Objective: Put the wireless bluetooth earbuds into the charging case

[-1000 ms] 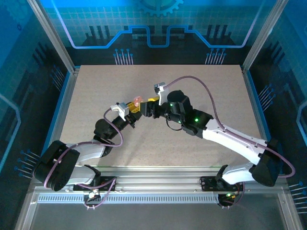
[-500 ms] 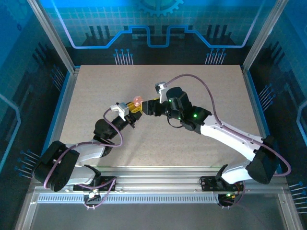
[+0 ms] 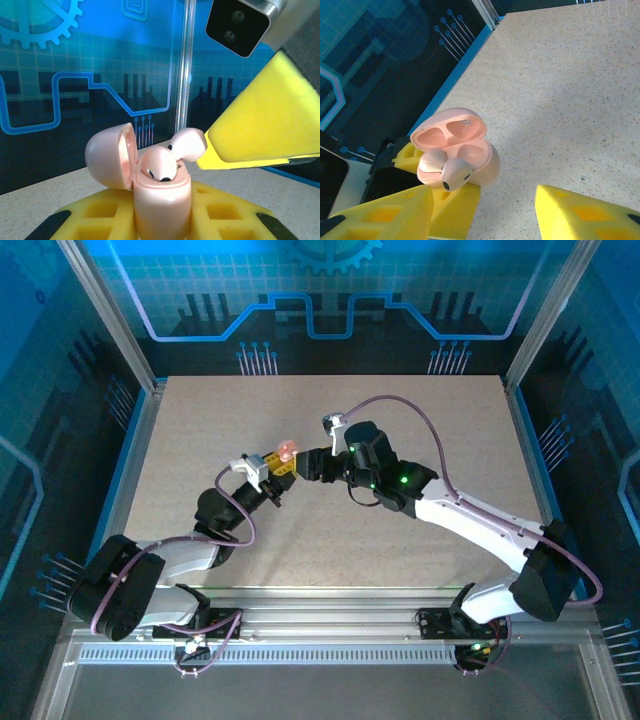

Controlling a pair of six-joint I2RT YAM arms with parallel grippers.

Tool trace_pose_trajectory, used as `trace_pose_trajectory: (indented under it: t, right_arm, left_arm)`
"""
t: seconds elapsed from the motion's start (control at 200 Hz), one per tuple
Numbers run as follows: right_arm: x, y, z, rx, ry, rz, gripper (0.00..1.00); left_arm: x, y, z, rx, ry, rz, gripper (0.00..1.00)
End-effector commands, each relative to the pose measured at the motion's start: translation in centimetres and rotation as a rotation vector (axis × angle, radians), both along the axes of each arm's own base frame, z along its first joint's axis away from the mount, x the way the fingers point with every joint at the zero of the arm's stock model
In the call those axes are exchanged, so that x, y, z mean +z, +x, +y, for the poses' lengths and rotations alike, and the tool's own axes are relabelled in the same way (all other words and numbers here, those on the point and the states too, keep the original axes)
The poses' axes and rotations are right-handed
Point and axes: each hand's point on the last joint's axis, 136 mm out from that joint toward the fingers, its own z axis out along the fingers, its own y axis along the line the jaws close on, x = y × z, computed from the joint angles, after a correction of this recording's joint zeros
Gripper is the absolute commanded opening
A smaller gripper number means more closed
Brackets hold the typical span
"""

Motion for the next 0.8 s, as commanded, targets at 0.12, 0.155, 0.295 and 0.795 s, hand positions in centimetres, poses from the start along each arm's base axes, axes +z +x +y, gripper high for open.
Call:
trace_pose_trajectory:
  t: [0.12,0.155,0.295,0.795]
  right_arm:
    - [-0.2,1.3,-0.8,-0.056,-0.006,0.010,0.54]
    - [-0.2,1.4,-0.8,-0.056,-0.006,0.008,0.54]
    - [0.0,1.9,-1.1,-0.068,-0.002,0.001,0.54]
    - [3.4,0.8,-2.7,0.082,0.116,-0.106,0.58]
  left_arm:
    - [1.7,-1.0,0.1,-0.010,-0.011,-0.077,0.24]
    - [1.7,-1.1,0.1,-0.011,-0.012,-0.076,0.24]
    - [1.7,-1.2,0.2,-0.014,-0.011,-0.081,0.24]
    - [2.1,-2.6,-1.4,-0.139,0.011,-0.102,0.25]
